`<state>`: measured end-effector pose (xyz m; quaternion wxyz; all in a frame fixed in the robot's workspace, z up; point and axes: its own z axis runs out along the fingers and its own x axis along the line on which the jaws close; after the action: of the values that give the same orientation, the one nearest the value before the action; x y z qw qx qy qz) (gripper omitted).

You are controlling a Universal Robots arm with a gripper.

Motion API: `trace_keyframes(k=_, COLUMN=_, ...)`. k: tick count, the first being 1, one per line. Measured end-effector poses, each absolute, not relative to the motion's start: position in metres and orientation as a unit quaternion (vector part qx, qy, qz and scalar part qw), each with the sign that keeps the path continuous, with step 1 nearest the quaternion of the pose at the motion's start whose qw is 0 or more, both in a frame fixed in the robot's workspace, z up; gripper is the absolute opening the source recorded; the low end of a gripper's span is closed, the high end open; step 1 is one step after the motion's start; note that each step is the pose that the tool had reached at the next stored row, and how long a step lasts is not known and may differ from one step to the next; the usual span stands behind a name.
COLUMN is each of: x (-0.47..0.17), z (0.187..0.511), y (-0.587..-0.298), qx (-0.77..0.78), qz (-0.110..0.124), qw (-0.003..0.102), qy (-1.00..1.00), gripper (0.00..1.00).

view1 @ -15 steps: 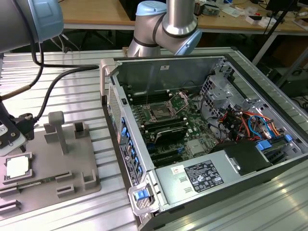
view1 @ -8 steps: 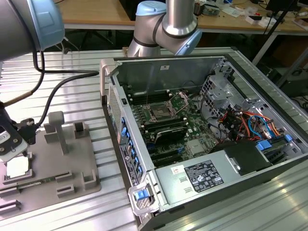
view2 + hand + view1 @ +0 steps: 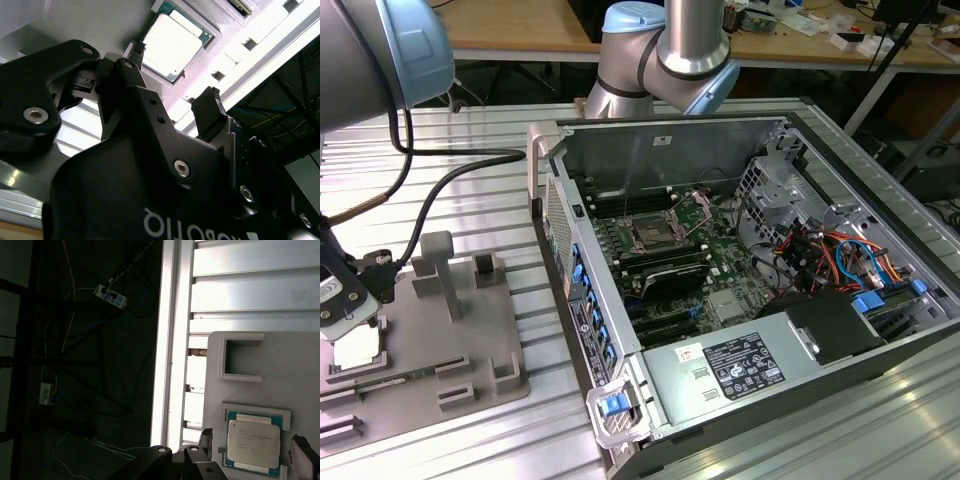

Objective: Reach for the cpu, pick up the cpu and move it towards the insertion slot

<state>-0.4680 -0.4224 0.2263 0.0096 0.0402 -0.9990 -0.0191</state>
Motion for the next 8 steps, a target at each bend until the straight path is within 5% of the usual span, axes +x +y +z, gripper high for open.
trace_keyframes(k=8, x=-0.4679, z=0.2239, y=-0.4233, qx=0.04, qz=-0.019, qw=0.01, qy=-0.999, gripper=0.66)
